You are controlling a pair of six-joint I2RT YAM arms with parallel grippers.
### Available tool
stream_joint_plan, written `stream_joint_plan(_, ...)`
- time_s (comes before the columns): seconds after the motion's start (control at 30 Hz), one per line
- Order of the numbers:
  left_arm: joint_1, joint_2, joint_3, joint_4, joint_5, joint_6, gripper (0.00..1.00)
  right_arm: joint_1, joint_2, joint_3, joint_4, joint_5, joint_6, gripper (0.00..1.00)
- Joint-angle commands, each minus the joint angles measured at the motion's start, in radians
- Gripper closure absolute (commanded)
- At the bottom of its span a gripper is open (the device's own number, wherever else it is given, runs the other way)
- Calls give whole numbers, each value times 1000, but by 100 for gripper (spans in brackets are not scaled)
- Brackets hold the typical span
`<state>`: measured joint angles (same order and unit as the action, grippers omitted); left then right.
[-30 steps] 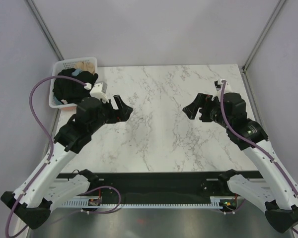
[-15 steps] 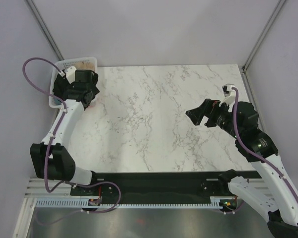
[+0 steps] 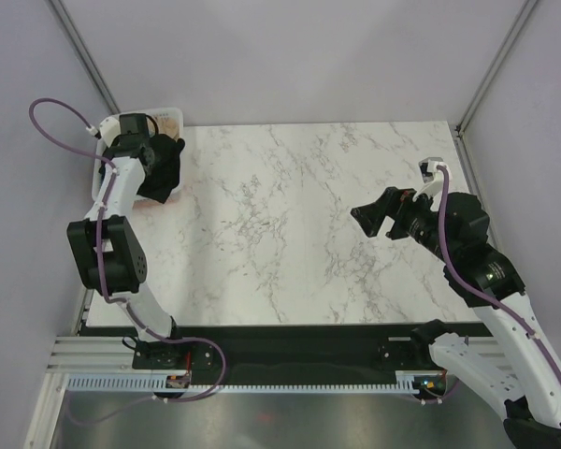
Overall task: Fold and stack the t-shirts
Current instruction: Grab the tshirt from the pile
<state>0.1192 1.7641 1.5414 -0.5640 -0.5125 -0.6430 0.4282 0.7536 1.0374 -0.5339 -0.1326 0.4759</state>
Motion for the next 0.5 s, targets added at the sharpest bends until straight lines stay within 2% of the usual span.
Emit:
stream_joint_plan(0.0, 31, 40, 40, 55, -3, 23, 35, 1, 0, 19, 31, 17, -33, 2)
stream_joint_plan(0.2, 73, 97, 43, 119, 106, 66, 35, 1, 10, 6, 43, 21, -39, 2)
stream_joint_plan(0.27, 74, 104, 36, 137, 109, 77, 44, 3, 23, 6, 48, 19, -39, 2)
stream_joint_plan(0.3, 74, 107, 33, 148, 109, 80, 50, 3, 26, 4, 49, 18, -37, 2)
stream_joint_plan(0.33, 76, 110, 34, 148, 114, 82, 70, 1, 35, 4, 49, 14, -37, 2)
stream_joint_plan(0.4, 76, 109, 39, 153, 155, 89, 92, 3, 41, 6, 54, 10, -36, 2)
stream_joint_plan(0.43, 74, 101, 42, 153, 189, 92, 98, 1, 46, 7, 55, 5, -33, 2)
stream_joint_plan(0.47, 73, 84, 48, 153, 203, 91, 98, 3, 46, 7, 57, 4, -33, 2)
